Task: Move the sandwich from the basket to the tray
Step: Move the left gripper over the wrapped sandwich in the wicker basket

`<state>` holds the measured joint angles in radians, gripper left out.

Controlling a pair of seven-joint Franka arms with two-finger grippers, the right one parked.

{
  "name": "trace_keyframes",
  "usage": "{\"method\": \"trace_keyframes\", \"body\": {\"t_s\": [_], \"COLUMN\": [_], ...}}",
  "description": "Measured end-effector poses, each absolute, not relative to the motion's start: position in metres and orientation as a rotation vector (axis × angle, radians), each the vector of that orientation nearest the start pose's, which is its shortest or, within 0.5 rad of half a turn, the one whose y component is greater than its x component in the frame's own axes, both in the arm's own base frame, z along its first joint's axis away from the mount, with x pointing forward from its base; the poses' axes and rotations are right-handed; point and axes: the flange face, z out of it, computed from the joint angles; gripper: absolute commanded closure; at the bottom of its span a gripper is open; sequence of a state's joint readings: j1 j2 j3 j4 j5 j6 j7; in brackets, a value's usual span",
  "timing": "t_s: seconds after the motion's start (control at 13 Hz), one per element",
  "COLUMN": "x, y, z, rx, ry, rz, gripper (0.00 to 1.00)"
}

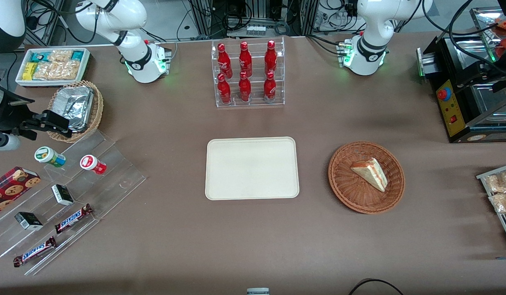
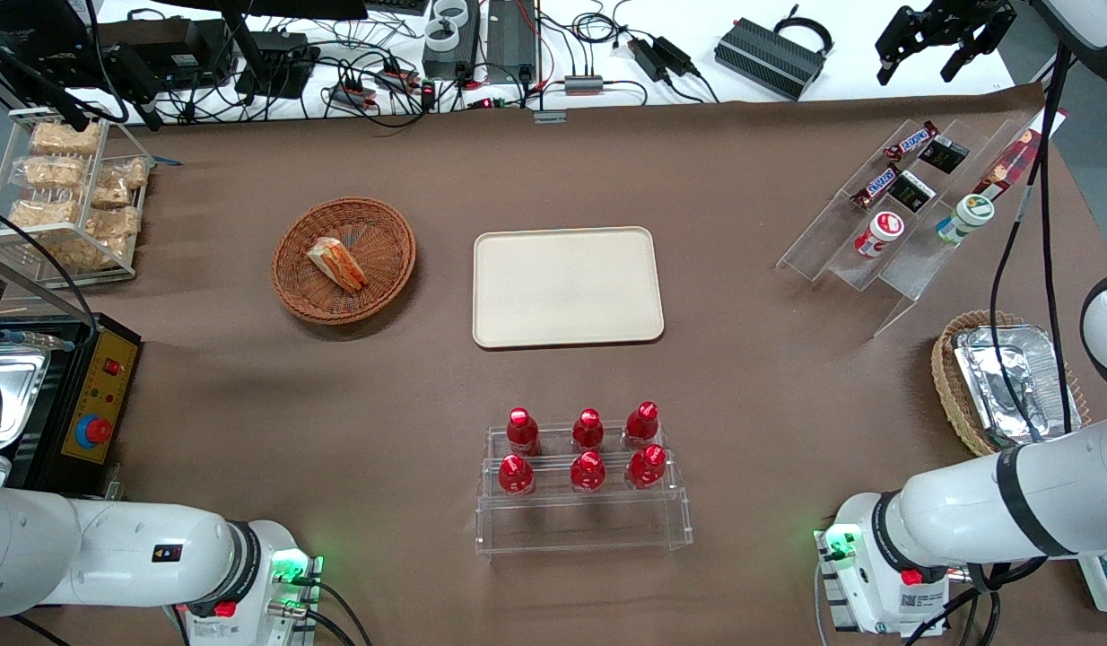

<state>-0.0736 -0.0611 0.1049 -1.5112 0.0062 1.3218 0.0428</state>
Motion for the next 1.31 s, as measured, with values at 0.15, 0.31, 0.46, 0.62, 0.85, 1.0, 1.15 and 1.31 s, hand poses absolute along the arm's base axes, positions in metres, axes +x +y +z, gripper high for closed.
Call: {"method": "trace_keyframes", "body": {"t_s": [0.15,0.31,0.46,0.62,0.85,1.0,1.15,1.31], "x": [0.508,0.51,0.523,0.544,0.571,0.587,0.603,0.615], "y": [0.019,0.02,0.02,0.023,0.03,0.029,0.028,0.027], "z": [0.664,0.659,0.639,0.613,0.574,0.55,0.523,0.495], "rx": [-3.14,-3.137,-3.128,-3.121,-3.084,-3.05,-3.015,-2.979], "ry": [0.016,0.011,0.002,-0.023,-0.278,-0.435,-0.562,-0.664], "rz": [0.202,0.217,0.268,0.277,0.299,0.301,0.299,0.313], "gripper": [0.0,0.0,0.0,0.0,0.0,0.0,0.0,0.0]}}
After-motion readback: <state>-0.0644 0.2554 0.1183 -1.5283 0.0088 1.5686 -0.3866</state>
